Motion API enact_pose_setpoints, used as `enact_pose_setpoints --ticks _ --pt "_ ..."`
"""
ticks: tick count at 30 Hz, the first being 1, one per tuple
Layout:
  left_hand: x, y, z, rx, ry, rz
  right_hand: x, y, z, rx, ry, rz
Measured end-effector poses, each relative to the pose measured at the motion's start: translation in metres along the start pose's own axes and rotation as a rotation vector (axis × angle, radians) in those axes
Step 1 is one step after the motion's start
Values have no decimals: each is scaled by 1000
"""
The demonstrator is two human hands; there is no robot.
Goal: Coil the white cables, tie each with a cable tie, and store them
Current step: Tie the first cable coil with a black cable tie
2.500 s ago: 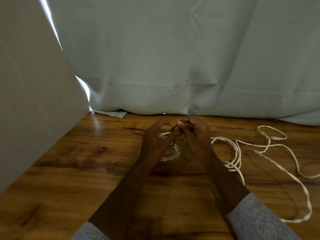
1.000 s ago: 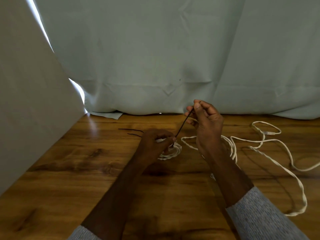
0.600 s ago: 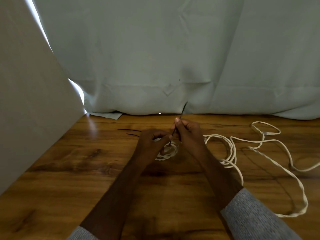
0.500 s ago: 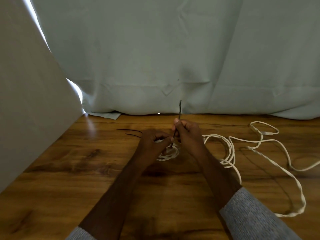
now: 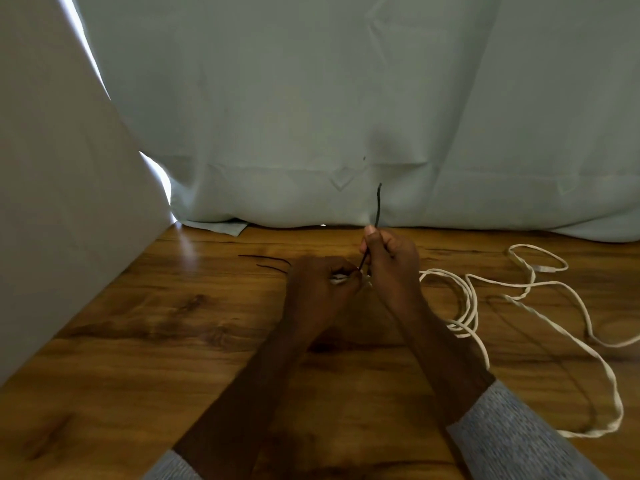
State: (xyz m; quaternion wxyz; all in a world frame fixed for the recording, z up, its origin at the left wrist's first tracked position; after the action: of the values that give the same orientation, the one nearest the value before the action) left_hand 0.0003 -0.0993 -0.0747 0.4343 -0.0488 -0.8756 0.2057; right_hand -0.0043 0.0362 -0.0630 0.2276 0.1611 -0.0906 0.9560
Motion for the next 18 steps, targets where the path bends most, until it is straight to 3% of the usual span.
enact_pose_setpoints --ticks 4,8,12,18 --pt "1 1 -1 92 26 13 -1 1 -2 17 -6 4" --pt "1 -2 -2 -249 -102 16 1 0 5 141 58 72" --pt "1 -7 2 -405 -79 44 1 2 9 217 97 135" --pt "-6 -24 11 -256 -4 95 -1 7 5 175 138 200"
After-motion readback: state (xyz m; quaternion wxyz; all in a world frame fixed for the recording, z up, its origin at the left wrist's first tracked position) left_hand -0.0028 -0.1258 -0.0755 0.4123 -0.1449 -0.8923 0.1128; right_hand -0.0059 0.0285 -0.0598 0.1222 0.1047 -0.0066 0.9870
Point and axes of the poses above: each hand's wrist, its own x-axis towards the middle knuckle, its own y-axis out of the palm, z = x × y, the point moved 2 cm from there along x, towards the middle knuckle, and after that the axes turned 12 degrees about y, right-handed, at the moved point
